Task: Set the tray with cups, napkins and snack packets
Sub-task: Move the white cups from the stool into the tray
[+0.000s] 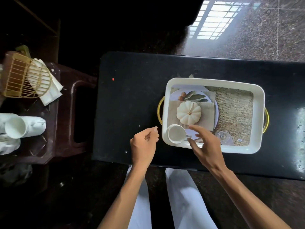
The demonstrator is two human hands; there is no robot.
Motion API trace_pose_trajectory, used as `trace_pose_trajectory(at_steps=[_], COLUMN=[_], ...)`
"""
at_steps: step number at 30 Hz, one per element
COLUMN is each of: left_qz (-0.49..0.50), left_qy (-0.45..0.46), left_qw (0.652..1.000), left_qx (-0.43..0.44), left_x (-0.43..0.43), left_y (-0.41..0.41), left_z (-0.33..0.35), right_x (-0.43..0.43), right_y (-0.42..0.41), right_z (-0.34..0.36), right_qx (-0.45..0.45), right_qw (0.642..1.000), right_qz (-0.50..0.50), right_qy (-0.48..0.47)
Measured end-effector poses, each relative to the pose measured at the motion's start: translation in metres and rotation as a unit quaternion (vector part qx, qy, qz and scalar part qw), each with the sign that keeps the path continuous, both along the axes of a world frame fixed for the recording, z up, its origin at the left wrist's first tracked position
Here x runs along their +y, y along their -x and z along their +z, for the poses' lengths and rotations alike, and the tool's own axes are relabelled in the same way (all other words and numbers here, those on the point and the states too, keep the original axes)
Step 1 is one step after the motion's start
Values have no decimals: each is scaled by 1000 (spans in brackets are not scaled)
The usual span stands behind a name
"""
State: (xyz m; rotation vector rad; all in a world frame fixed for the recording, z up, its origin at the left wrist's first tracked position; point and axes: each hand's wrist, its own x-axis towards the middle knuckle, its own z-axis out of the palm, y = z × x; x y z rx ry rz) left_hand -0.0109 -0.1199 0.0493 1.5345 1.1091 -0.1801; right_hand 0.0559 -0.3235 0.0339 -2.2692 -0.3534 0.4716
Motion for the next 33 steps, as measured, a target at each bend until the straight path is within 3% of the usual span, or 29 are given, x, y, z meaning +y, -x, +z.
trace_pose_trajectory(at_steps=[5,12,21,27,33], left_qz=[125,207,365,349,344], left_qy=[83,-1,-89,-124,-137], left_qw=[986,972,922,922,924], left_qx=[-77,-110,-100,-113,-93], left_x=[40,137,263,296,305], left_y=[21,82,163,161,152], left_z=[33,71,66,46,43], right_x=[37,148,321,407,438], right_y=[3,23,63,73,74], right_z=[40,66,56,32,14], right_qx=[-34,1,27,2,10], right_qw=[999,996,980,971,966], right_qz=[-13,24,139,213,241], right_qy=[-16,-90,-138,-110,-92])
